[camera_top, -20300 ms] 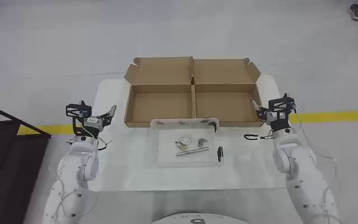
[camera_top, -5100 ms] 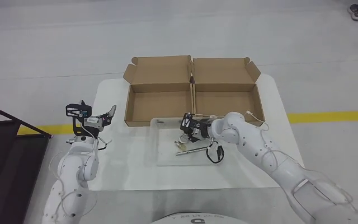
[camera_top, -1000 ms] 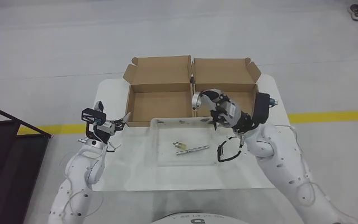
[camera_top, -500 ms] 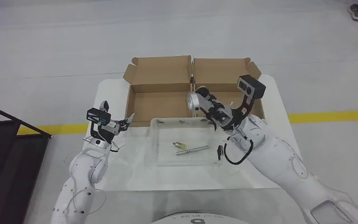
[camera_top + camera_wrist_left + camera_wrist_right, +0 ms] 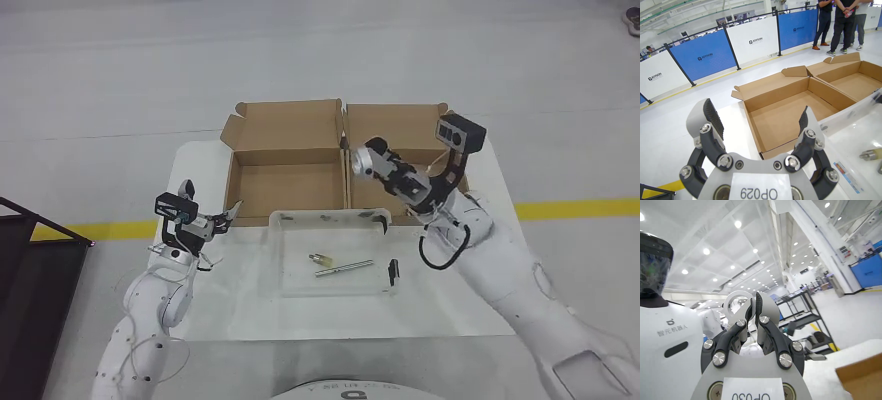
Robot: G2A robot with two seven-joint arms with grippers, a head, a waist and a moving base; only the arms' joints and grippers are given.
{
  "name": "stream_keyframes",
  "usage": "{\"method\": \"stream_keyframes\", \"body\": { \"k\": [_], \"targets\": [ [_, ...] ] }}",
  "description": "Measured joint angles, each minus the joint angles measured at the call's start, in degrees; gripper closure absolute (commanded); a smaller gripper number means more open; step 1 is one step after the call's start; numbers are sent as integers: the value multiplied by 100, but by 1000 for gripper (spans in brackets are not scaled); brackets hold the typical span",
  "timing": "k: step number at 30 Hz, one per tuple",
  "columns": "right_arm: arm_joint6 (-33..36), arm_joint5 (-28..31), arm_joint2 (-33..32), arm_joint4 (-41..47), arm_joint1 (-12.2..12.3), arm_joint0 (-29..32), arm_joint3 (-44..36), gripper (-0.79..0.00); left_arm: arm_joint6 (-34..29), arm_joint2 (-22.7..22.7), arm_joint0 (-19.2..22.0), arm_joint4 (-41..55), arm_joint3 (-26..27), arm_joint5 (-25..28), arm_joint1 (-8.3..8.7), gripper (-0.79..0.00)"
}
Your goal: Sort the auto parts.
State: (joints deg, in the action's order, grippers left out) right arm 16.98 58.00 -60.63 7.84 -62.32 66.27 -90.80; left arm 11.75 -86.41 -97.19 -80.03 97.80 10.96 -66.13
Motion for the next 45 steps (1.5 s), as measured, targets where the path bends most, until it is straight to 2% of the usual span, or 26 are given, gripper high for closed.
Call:
{"method": "stream_keyframes", "body": {
  "k": [4,8,12,13,16,22,28,34,40,45],
  "targets": [
    [-1196,-362,-504,-1916,-113,369,-119,0,0,0,0,0,0,0,0,-785],
    [-1972,-915,-612,-3230,-192,615,-380,0,-2,35,-9,91,40,164,0,-785],
    [-2365,-1403,-563,-4132,-250,726,-505,0,-360,-10,-30,773,116,1231,39,-785],
    [-2440,-1521,-539,-4311,-266,733,-503,0,-571,-83,-20,1042,134,1620,62,-785],
    [-2566,-1822,-504,-4716,-298,729,-484,0,-1166,-210,-2,1591,203,2337,111,-785],
    [-2658,-2399,-437,-5452,-344,726,-540,0,-2272,-118,28,2871,258,3058,157,-785],
    [-2506,-2759,-255,-5848,-399,639,-524,0,-3566,136,379,4369,333,2559,172,-785],
    [-2405,-2946,-86,-6014,-458,522,-456,0,-4463,270,718,5576,417,2135,196,-785],
    [-2198,-3202,51,-6184,-513,402,-297,0,-4729,321,840,6052,633,1865,215,-785],
    [-2037,-3408,223,-6454,-564,304,-225,0,-4700,351,911,6134,741,1583,220,-785]
  ]
}}
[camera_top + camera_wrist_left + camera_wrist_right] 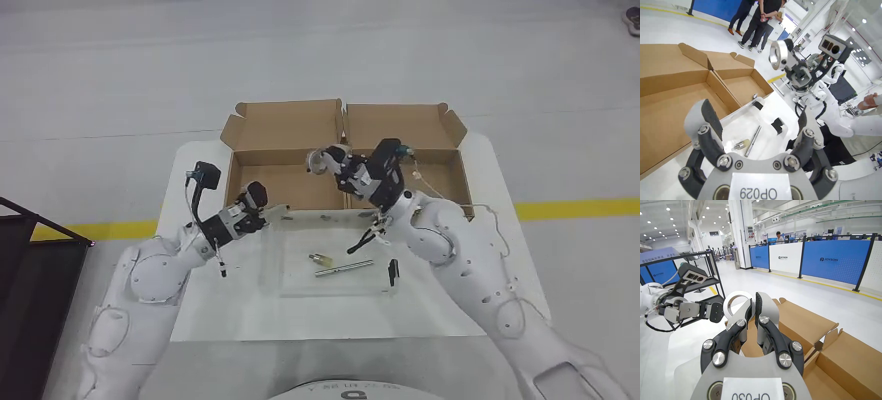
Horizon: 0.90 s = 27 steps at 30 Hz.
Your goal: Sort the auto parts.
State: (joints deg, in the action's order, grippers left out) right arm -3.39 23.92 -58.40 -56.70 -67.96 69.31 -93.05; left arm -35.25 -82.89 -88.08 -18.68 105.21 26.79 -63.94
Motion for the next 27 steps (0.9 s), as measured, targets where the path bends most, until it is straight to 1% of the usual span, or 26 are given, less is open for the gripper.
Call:
{"method": "stream_keyframes", "body": {
  "k": [7,12,13,14,19,27],
  "targets": [
    [155,-83,317,-237,-90,-144,32,0,269,141,12,-213,237,-436,-13,-785],
    [221,-108,485,-322,-150,-241,100,0,259,247,60,-191,243,-617,-17,-785],
    [232,-131,511,-347,-163,-267,124,0,241,257,80,-152,230,-644,-17,-779],
    [238,-144,529,-363,-172,-284,142,0,231,260,92,-129,222,-664,-16,-754],
    [272,-230,611,-472,-222,-367,227,0,146,290,127,10,228,-722,-8,-705],
    [278,-128,805,-518,-300,-430,304,0,155,340,202,-2,252,-899,-1,-619]
  ]
}}
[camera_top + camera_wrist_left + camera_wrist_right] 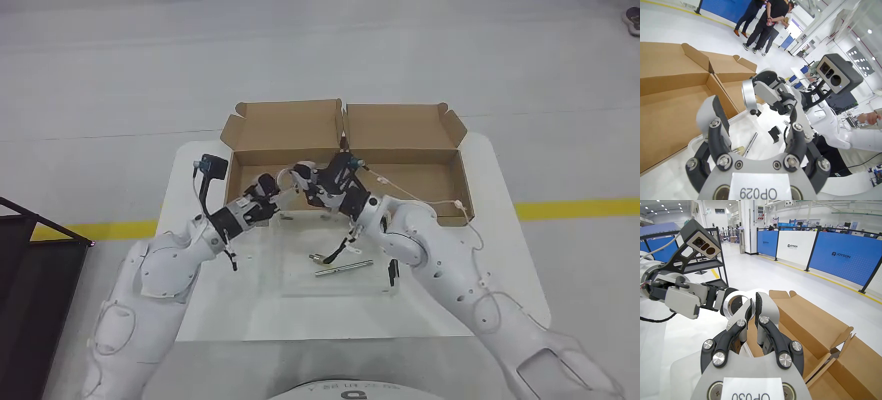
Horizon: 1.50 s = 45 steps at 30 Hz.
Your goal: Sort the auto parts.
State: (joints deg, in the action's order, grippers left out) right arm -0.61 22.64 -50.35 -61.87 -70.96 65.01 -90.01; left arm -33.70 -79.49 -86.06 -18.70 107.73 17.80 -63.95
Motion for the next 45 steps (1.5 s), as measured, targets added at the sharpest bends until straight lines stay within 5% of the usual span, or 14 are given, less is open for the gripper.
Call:
{"method": "stream_keyframes", "body": {
  "k": [10,13,20,22,24,25,26,29,36,40,45],
  "targets": [
    [-72,69,41,-78,-56,-9,58,0,19,19,66,27,-39,-150,11,-209],
    [-95,88,-6,-87,-57,14,57,0,13,19,76,34,-48,-156,16,0],
    [-97,125,-67,-135,-67,56,24,0,2,22,85,77,-54,-192,26,0],
    [-113,142,-85,-117,-73,63,14,-296,5,17,92,81,-62,-200,29,0],
    [-148,166,-120,-86,-74,72,-6,-474,24,-3,103,90,-90,-230,32,0],
    [-195,194,-162,-63,-71,91,-41,-650,40,-23,116,104,-118,-266,34,0],
    [-244,228,-209,-37,-63,115,-79,-693,52,-40,129,110,-140,-298,36,0],
    [-494,404,-477,106,-11,274,-239,-708,92,-89,192,29,-181,-389,42,0],
    [-1252,734,-1612,408,198,1051,-769,-582,551,85,373,-1496,-10,-696,54,0],
    [-1669,1000,-2377,508,325,1739,-1153,-566,1062,710,502,-3386,-56,-1087,16,0],
    [-2094,1168,-3029,527,406,2478,-1505,-650,1606,1535,721,-5200,-394,-1723,-92,0]
  ]
}}
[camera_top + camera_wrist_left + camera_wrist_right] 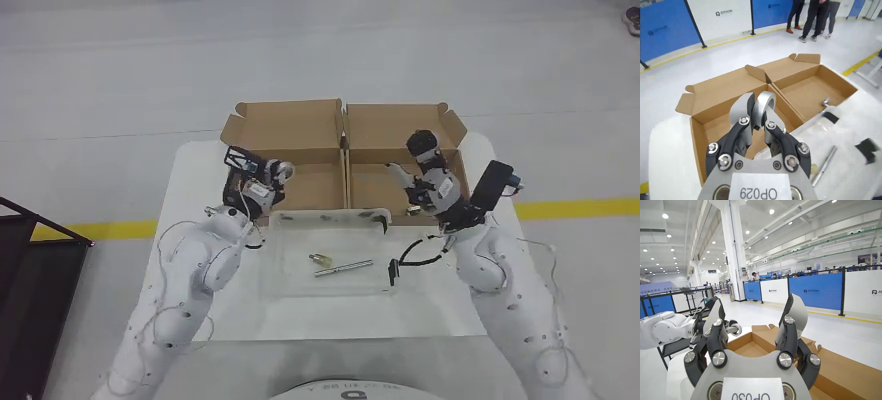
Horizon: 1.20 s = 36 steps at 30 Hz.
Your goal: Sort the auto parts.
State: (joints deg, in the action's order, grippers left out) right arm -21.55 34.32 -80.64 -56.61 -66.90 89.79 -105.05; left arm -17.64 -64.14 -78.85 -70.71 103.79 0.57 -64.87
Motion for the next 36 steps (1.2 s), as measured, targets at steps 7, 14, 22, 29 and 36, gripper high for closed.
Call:
{"method": "stream_keyframes", "body": {
  "k": [7,14,22,29,36],
  "targets": [
    [-42,10,-52,-2,4,71,-26,-785,-306,338,216,286,-258,-81,-102,0],
    [-42,10,-53,-2,4,73,-27,-785,-97,413,316,-117,-466,-425,-119,0],
    [-42,10,-53,-2,4,73,-27,-785,-417,1757,1654,-1999,-1929,-1183,-571,0],
    [-42,10,-53,-2,4,73,-27,-785,-796,2674,2640,-2252,-3600,-1911,-1164,0],
    [-42,10,-53,-2,4,73,-27,-785,-927,2874,3033,-2042,-4420,-2332,-1559,-785]
  ]
}}
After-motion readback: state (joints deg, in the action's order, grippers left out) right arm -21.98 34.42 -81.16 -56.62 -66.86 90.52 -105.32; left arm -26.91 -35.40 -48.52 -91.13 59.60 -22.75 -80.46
